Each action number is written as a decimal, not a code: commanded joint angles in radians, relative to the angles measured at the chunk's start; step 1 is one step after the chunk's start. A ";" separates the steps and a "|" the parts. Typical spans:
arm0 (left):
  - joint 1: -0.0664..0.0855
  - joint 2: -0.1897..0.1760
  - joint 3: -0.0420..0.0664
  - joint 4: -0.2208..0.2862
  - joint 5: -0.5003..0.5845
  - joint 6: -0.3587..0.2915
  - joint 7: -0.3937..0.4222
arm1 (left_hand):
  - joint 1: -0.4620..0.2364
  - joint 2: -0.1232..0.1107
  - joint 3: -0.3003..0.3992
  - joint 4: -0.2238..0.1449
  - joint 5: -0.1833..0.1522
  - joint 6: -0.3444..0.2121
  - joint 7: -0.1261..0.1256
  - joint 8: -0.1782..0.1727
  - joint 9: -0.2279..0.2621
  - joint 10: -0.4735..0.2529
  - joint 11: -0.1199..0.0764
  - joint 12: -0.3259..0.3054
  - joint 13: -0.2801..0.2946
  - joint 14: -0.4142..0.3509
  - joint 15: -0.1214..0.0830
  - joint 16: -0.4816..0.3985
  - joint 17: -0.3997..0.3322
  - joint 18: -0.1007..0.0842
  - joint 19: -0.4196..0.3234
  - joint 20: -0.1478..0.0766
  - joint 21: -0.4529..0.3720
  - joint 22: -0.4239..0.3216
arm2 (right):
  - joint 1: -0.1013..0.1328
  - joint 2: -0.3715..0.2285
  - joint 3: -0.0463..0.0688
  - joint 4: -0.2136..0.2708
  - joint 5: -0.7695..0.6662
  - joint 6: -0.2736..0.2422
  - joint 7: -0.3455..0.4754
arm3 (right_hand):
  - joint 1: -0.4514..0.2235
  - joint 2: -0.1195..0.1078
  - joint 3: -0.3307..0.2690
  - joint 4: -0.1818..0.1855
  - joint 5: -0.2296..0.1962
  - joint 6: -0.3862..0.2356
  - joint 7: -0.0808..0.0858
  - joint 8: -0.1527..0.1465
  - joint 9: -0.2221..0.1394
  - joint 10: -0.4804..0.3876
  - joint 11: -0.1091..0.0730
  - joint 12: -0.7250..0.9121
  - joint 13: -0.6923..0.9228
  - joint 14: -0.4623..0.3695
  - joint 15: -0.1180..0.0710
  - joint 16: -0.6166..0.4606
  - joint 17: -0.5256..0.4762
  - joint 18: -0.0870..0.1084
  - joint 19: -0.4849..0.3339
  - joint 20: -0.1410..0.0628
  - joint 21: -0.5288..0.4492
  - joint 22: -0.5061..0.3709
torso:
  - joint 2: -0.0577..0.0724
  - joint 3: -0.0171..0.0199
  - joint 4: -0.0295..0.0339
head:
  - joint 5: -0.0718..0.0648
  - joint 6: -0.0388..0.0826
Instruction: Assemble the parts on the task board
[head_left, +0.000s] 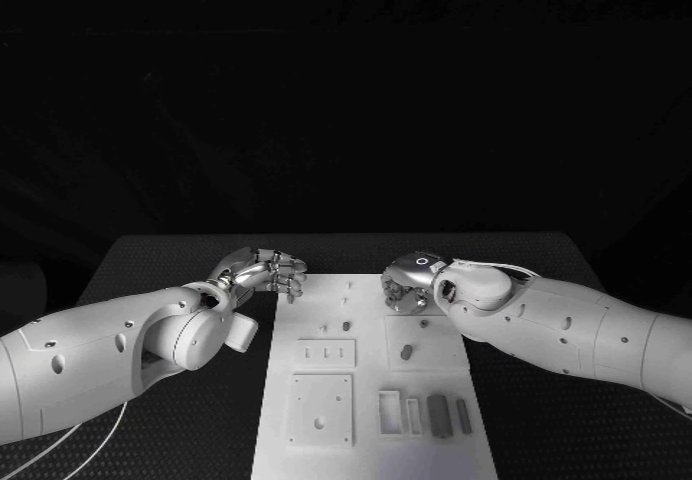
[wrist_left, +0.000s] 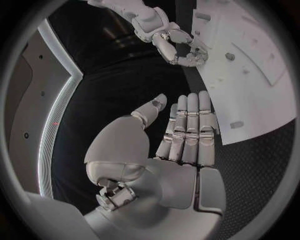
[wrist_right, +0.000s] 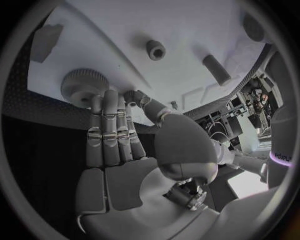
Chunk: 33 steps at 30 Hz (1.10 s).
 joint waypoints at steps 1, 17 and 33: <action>0.001 0.001 0.001 0.003 0.002 0.014 0.007 | -0.012 -0.002 -0.007 0.001 0.003 -0.003 0.006 -0.008 -0.002 0.002 0.008 -0.007 0.002 0.000 0.008 -0.007 0.002 -0.001 -0.002 -0.004 -0.004 0.001 | -0.037 0.006 -0.025 -0.013 0.001 0.110 -0.005 | -0.004 -0.006 -0.003 0.001 0.004 0.000 0.005 -0.007 -0.003 0.002 0.002 -0.012 0.000 0.003 0.003 0.003 0.002 0.012 -0.004 -0.003 -0.003 0.020 | 0.001 0.0000 -0.0018 | 0.000 0.001; 0.003 -0.002 0.001 0.007 0.005 0.012 0.006 | -0.020 -0.004 -0.010 0.004 0.003 -0.008 0.009 -0.012 -0.003 0.001 0.009 -0.012 0.003 0.001 0.008 -0.012 0.007 -0.001 -0.001 -0.004 -0.007 0.002 | -0.038 0.010 -0.029 -0.014 0.013 0.137 -0.005 | -0.012 -0.026 -0.008 0.003 0.004 -0.025 0.018 -0.030 -0.010 -0.019 0.013 -0.040 -0.004 -0.008 0.012 -0.004 0.009 0.012 -0.015 0.001 -0.004 0.019 | 0.004 -0.0008 -0.0014 | -0.003 0.004; 0.004 -0.005 0.001 0.006 0.006 0.009 0.005 | -0.022 -0.004 -0.010 0.005 0.003 -0.009 0.009 -0.013 -0.003 0.001 0.010 -0.014 0.004 0.002 0.009 -0.015 0.010 -0.001 -0.001 -0.004 -0.008 0.002 | -0.038 -0.005 -0.028 0.024 -0.006 0.030 -0.052 | 0.011 0.015 0.086 0.007 0.003 0.063 -0.015 -0.002 0.011 0.076 -0.020 -0.021 0.033 0.033 -0.016 0.023 0.038 0.012 0.026 -0.014 0.032 0.020 | 0.005 0.0008 -0.0015 | -0.004 0.009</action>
